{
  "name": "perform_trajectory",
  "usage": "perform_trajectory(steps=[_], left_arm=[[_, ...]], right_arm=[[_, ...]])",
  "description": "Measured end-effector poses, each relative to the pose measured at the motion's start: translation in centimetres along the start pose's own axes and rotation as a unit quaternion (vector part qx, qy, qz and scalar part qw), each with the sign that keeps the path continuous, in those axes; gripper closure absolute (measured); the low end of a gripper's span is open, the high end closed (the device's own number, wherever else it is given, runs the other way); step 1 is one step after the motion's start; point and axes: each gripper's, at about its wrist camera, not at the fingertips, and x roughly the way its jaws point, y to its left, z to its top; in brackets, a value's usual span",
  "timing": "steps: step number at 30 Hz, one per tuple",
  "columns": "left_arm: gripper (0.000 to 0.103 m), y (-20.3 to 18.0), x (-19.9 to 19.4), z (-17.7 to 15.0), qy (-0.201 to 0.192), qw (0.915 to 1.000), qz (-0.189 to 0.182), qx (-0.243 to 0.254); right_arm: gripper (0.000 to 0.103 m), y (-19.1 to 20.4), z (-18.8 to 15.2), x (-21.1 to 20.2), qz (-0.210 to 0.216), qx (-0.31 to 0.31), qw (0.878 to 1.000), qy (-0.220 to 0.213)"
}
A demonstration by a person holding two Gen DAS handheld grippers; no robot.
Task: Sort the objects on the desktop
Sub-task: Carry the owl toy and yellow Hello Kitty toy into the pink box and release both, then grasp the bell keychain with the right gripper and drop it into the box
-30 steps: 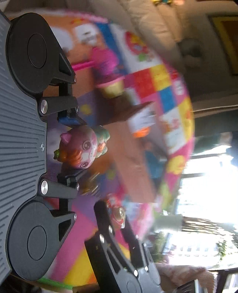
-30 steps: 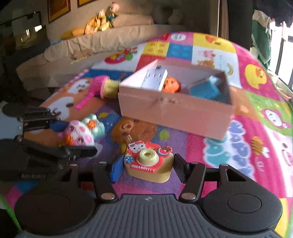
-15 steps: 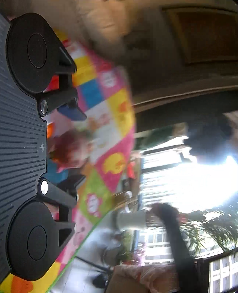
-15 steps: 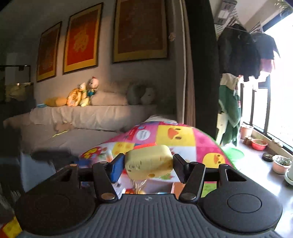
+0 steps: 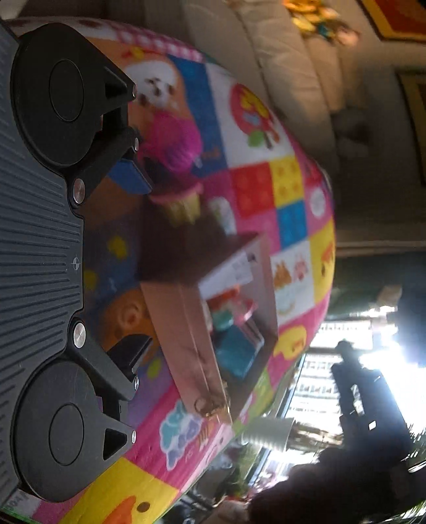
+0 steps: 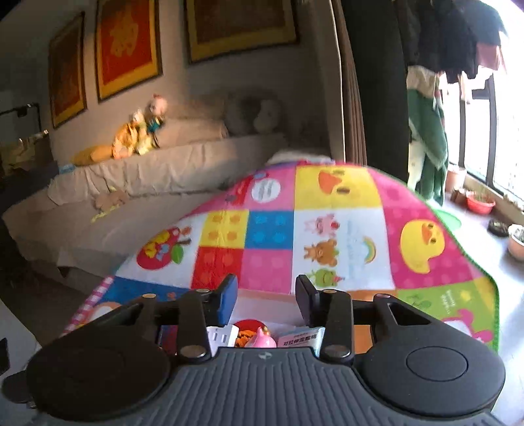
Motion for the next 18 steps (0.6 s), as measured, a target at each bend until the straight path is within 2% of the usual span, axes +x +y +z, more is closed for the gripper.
perform_trajectory(steps=[3,4,5,6,11,16,17,18], left_arm=[[0.005,1.1,-0.5,-1.0,0.009,0.9997,0.002,-0.022],[0.005,1.4,-0.5,-1.2,0.013,0.9995,0.002,-0.03],[0.004,1.7,-0.6,-1.5,0.017,0.999,0.0,-0.04],[0.004,1.8,-0.7,-1.8,0.02,0.9986,-0.004,-0.048],[0.003,1.2,-0.7,-2.3,0.027,0.9969,-0.031,-0.066],[0.003,0.0,-0.7,-1.9,0.022,0.9969,-0.05,-0.056],[0.003,-0.1,-0.7,-1.9,0.022,0.997,-0.05,-0.056],[0.003,-0.2,-0.8,-2.0,0.022,0.997,-0.049,-0.055]], right_arm=[[0.063,-0.1,-1.1,1.1,0.001,0.001,0.999,0.032],[0.06,-0.1,-1.7,1.1,0.004,0.001,0.999,0.045],[0.052,-0.2,-2.6,0.8,0.008,-0.002,0.998,0.057],[0.05,-0.2,-3.6,0.3,0.007,-0.01,0.998,0.066],[0.05,-0.2,-9.2,-1.8,-0.007,-0.043,0.992,0.117],[0.051,-1.3,-11.7,-1.4,-0.008,0.001,0.989,0.144],[0.053,-1.7,-11.8,-1.0,-0.008,0.015,0.989,0.146],[0.06,-2.0,-11.8,-0.5,-0.006,0.03,0.988,0.149]])
